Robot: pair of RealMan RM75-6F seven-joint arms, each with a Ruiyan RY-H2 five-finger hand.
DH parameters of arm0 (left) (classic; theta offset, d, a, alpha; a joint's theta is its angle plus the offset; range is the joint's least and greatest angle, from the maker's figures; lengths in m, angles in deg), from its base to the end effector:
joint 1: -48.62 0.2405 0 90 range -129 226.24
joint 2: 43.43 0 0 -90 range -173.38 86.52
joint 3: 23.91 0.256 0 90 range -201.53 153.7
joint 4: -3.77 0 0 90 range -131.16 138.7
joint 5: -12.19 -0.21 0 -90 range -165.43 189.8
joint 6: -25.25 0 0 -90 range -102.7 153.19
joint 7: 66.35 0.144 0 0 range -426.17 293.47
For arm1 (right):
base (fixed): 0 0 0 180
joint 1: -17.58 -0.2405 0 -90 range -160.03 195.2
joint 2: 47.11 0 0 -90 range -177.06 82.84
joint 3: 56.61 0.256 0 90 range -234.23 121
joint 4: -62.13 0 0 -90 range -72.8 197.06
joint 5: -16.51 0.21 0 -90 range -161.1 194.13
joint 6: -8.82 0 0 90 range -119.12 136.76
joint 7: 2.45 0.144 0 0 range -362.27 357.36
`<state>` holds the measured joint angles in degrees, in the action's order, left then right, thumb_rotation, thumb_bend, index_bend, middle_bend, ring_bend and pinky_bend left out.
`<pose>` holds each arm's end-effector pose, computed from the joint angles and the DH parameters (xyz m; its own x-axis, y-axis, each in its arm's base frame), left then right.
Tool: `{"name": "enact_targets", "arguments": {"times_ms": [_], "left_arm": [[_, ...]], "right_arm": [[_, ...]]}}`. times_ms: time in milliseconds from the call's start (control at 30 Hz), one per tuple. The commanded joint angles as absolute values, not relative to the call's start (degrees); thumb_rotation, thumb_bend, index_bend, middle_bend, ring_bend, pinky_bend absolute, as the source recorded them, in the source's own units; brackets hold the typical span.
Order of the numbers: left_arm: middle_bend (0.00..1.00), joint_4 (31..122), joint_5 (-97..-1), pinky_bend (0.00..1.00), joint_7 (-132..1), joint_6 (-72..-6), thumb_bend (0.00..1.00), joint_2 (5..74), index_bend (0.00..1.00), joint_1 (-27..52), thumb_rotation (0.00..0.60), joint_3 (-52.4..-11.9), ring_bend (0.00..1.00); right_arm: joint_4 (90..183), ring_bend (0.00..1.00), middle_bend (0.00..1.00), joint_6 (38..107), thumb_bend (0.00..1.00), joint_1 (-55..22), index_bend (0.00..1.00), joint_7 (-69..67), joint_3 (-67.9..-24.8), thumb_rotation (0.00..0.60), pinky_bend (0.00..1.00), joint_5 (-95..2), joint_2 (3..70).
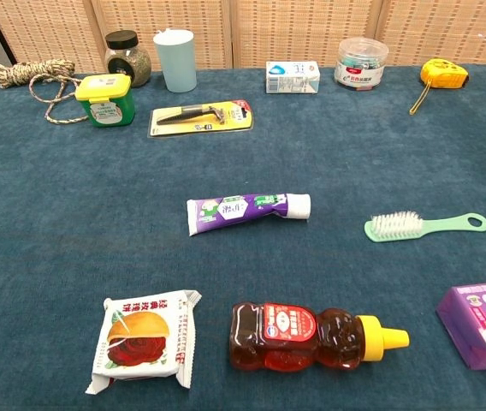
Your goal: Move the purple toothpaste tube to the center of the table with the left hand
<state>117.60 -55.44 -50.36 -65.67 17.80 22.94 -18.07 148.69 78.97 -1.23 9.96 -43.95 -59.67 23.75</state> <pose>-0.2249 0.2312 0.1506 0.3848 0.0261 0.9226 0.9229 -0.0234 -0.3843 -0.2809 -0.2906 0.1309 0.1128 -0.0243 0.9933 -0.9921 -0.0582 0.1112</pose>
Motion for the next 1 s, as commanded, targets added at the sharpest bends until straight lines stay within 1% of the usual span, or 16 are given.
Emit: {"name": "enact_targets", "arguments": {"times_ms": [33,167,367,633,733,1000], "left_arm": [[0.17,115.1,-58.7,0.24,-52.9,-66.4,0.58,17.5,0.29,25.6,0.6,-17.2,0.09],[0.19,112.8,-61.5,0.24,-54.7,-67.8,0.58,17.6,0.31,28.1,0.6,-16.9,0.1],[0.19,110.0,-65.3,0.24,-57.9,-69.9,0.58,18.3,0.32,31.6,0.6,-16.6,0.1],[0.19,107.5,-69.3,0.24,-59.9,-69.7,0.58,18.4,0.32,35.6,0.6,-14.6,0.1],[0.19,107.0,-69.5,0.24,-60.9,-69.8,0.58,18.6,0.32,37.2,0.6,-14.8,0.1],[0.19,107.4,-70.6,0.24,-61.0,-68.0,0.58,18.4,0.32,38.3,0.6,-16.9,0.1]], "right_arm": [[149.2,0.0,0.0,81.7,0.16,0.7,0.0,4.9,-45.5,0.6,0.0,-59.3,22.5],[150.1,0.0,0.0,83.9,0.16,2.3,0.0,1.8,-46.3,0.6,0.0,-59.0,22.3],[152.0,0.0,0.0,86.7,0.16,5.0,0.0,-0.3,-47.7,0.6,0.0,-59.1,21.1],[155.2,0.0,0.0,90.6,0.16,9.3,0.0,-2.2,-50.9,0.6,0.0,-60.6,18.9],[156.4,0.0,0.0,92.0,0.16,11.2,0.0,-2.5,-52.3,0.6,0.0,-61.4,17.8],[156.5,0.0,0.0,92.9,0.16,12.6,0.0,-1.5,-52.5,0.6,0.0,-62.0,17.6]]}}
